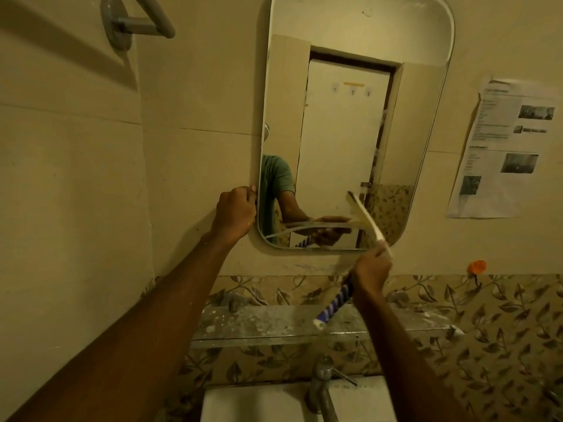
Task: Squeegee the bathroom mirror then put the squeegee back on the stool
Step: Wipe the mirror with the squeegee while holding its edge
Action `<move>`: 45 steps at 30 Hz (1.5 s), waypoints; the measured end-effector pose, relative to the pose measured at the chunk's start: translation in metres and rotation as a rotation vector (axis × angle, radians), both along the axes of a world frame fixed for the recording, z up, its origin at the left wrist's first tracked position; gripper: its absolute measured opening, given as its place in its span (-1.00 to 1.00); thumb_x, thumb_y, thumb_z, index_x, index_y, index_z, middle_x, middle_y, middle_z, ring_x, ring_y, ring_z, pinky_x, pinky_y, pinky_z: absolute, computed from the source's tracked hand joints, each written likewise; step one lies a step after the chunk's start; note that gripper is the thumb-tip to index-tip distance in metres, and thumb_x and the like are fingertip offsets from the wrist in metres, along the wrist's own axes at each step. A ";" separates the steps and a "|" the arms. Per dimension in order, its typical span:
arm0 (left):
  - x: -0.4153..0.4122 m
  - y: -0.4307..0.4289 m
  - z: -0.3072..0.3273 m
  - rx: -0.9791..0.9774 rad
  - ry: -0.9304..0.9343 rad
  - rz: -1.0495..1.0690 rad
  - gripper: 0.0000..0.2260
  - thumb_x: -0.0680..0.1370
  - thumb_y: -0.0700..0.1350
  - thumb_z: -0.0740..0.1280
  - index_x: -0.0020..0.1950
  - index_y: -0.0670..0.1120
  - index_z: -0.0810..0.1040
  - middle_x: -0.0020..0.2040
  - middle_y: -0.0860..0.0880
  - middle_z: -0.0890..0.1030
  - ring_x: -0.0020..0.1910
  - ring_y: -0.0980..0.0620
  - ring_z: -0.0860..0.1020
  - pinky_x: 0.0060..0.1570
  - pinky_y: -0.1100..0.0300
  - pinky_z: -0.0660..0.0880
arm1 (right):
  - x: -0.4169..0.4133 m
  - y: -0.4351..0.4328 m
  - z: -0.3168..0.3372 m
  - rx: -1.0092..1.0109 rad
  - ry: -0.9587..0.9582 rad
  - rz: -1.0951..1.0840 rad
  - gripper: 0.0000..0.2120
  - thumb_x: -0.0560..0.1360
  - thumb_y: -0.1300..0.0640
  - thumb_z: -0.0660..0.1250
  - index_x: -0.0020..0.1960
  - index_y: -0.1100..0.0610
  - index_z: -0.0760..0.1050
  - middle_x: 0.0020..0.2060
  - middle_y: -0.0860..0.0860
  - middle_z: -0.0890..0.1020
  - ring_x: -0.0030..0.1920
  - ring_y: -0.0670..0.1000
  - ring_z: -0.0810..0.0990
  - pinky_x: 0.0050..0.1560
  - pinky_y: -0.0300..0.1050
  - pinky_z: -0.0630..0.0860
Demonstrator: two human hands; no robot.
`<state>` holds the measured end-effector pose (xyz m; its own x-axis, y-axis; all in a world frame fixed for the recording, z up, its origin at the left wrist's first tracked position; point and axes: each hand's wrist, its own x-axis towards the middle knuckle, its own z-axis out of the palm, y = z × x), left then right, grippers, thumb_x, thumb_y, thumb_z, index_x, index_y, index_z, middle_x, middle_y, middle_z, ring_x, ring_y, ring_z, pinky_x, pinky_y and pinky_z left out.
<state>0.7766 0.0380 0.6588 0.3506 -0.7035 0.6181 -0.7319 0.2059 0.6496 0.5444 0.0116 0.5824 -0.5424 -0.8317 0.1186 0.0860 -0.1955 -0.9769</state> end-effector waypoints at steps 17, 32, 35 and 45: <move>0.000 0.002 0.002 0.027 0.051 -0.024 -0.60 0.67 0.00 0.08 -0.04 -0.25 0.59 -0.19 -0.24 0.65 -0.23 -0.20 0.64 -0.06 -0.09 0.59 | 0.050 0.020 -0.026 -0.041 0.071 0.028 -0.60 0.63 -0.12 -0.04 -0.23 0.05 0.39 -0.45 0.03 0.45 -0.48 -0.02 0.43 -0.49 -0.13 0.37; 0.002 0.001 0.000 0.025 0.064 -0.050 -0.60 0.67 0.00 0.10 -0.05 -0.24 0.59 -0.20 -0.23 0.64 -0.24 -0.19 0.64 -0.09 -0.10 0.61 | 0.057 0.018 -0.037 -0.042 0.075 0.003 -0.59 0.64 -0.10 -0.03 -0.19 0.10 0.42 -0.45 0.03 0.44 -0.47 -0.01 0.43 -0.51 -0.15 0.37; 0.005 0.002 0.001 0.038 0.078 -0.078 -0.61 0.66 0.00 0.10 -0.05 -0.23 0.60 -0.21 -0.21 0.65 -0.26 -0.17 0.65 -0.08 -0.09 0.61 | 0.103 0.033 -0.057 -0.091 0.081 0.099 -0.58 0.64 -0.05 -0.01 -0.04 0.21 0.49 -0.46 0.01 0.43 -0.51 -0.08 0.39 -0.54 -0.19 0.33; 0.006 0.009 0.007 0.072 0.210 -0.164 -0.63 0.66 0.00 0.10 -0.10 -0.19 0.58 -0.16 -0.25 0.65 -0.21 -0.22 0.64 -0.06 -0.07 0.62 | 0.069 0.032 -0.032 -0.093 0.164 0.029 -0.53 0.63 -0.14 -0.06 -0.27 0.07 0.41 -0.47 0.06 0.46 -0.49 0.05 0.46 -0.48 -0.05 0.44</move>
<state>0.7828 0.0466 0.6659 0.3438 -0.8010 0.4901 -0.5404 0.2581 0.8008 0.6134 0.0434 0.5504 -0.4853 -0.8279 0.2810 -0.0660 -0.2858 -0.9560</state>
